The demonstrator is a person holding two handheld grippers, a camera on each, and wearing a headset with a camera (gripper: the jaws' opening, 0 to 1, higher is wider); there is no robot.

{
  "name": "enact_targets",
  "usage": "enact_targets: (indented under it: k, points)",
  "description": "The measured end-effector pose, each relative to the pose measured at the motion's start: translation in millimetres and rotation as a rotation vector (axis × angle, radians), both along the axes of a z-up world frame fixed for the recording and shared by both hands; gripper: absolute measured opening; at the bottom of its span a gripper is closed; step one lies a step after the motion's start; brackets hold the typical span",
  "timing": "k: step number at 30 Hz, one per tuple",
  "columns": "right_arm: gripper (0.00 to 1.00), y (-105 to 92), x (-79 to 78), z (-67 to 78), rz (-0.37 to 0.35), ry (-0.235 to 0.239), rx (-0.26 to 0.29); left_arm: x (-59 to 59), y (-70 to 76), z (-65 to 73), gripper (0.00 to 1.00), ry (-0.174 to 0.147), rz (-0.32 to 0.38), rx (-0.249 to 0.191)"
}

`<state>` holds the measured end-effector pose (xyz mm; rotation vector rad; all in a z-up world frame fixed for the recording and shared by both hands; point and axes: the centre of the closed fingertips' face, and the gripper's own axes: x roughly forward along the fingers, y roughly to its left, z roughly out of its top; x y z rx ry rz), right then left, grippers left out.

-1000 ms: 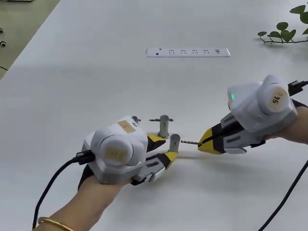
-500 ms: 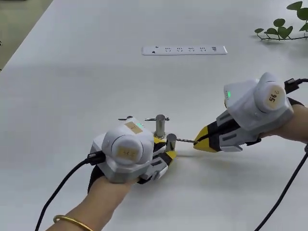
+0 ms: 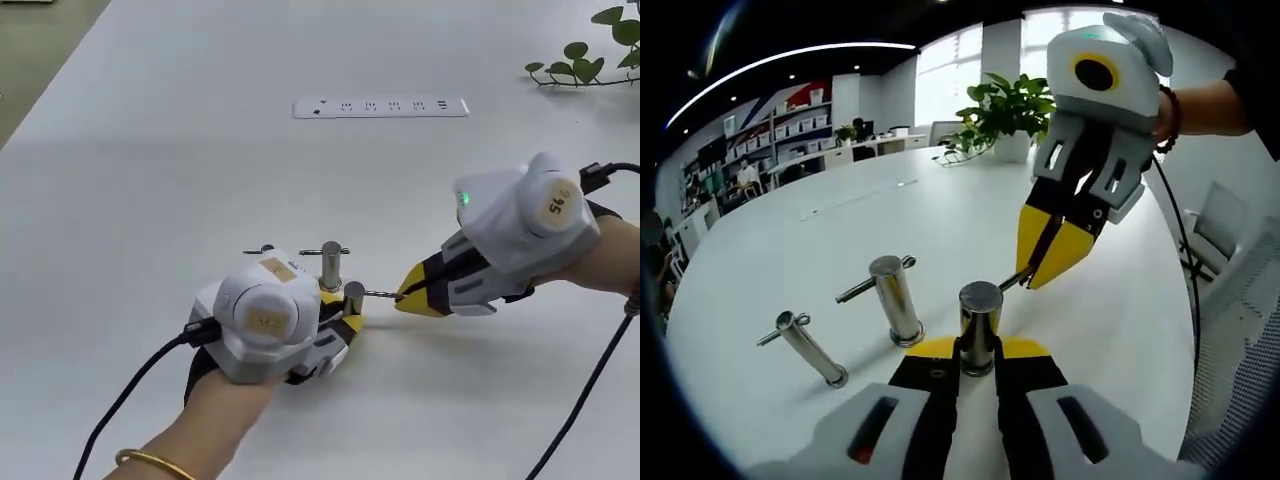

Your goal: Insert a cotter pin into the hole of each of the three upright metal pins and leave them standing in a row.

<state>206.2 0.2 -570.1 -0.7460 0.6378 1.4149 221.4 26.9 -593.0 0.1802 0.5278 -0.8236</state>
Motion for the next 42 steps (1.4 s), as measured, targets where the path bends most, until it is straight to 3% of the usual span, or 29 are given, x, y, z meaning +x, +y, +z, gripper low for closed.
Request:
enact_targets:
  k: [31, 42]
  points:
    - [0.00, 19.8, 5.3, -0.9, 0.044, -0.012, -0.009, 0.1, -2.1, -2.4, 0.12, -0.030, 0.028, -0.009]
    - [0.02, 22.2, 8.8, -2.8, -0.011, -0.005, -0.007, 0.1, -2.1, -2.5, 0.12, -0.036, 0.037, -0.006]
